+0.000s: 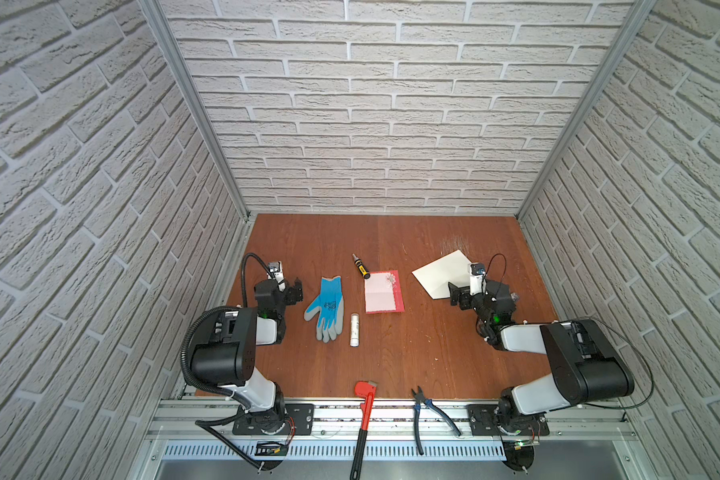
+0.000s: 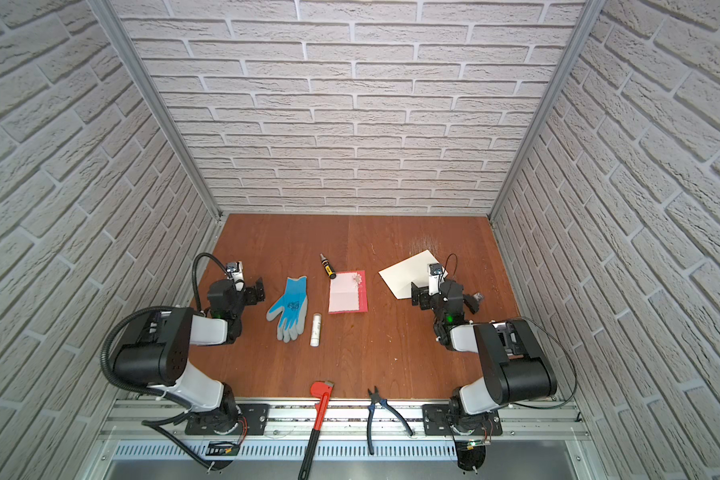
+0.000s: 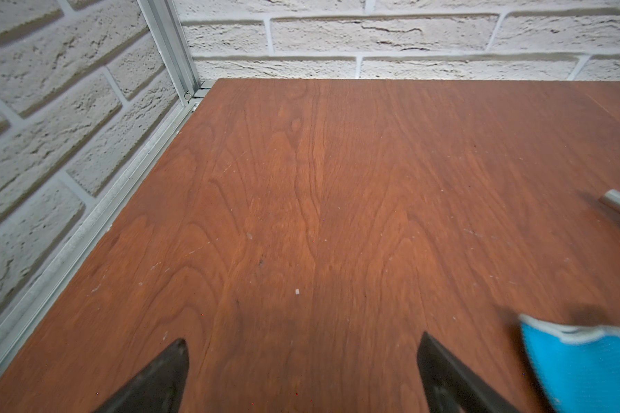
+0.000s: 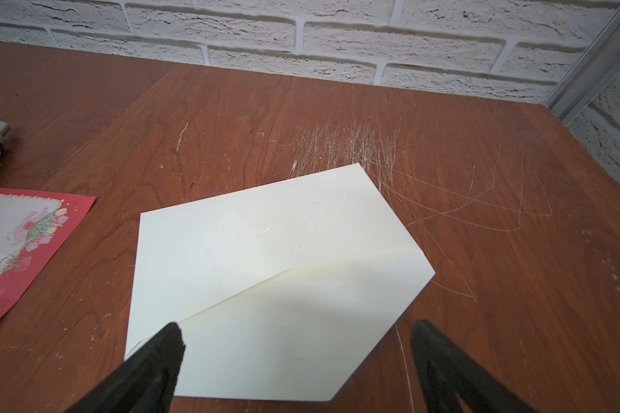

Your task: Place the letter into the envelope and seal it

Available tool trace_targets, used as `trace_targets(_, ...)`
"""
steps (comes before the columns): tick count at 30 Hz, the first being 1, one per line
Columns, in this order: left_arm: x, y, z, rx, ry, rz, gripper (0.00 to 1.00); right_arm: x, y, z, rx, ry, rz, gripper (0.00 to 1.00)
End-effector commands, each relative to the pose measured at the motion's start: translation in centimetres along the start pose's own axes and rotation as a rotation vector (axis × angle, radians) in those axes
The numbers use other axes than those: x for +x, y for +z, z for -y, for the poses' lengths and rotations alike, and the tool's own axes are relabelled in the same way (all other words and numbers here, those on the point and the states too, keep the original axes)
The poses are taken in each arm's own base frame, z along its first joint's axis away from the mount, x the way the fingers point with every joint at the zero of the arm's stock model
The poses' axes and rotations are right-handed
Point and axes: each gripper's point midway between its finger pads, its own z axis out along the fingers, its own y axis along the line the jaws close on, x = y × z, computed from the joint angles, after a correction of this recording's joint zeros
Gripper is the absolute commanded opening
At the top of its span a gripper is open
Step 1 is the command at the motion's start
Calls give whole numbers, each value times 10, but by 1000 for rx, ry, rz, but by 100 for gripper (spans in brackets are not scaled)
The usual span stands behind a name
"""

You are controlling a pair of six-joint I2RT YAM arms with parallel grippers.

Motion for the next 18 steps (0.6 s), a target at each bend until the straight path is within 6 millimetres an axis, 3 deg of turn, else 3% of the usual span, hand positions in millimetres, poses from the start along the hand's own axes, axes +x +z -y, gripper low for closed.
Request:
trace_targets(1,-20,0,-2,1,1,61,98,-20,-1,1,-3,-11,55,100)
trace_targets(15,-19,1,-2,8,-4,53,98,-20,-1,1,-15,0,54,100)
trace_targets(18,-22,0,-9,-47,-3,53,94,-24,-2,2,-13,-2,71,99)
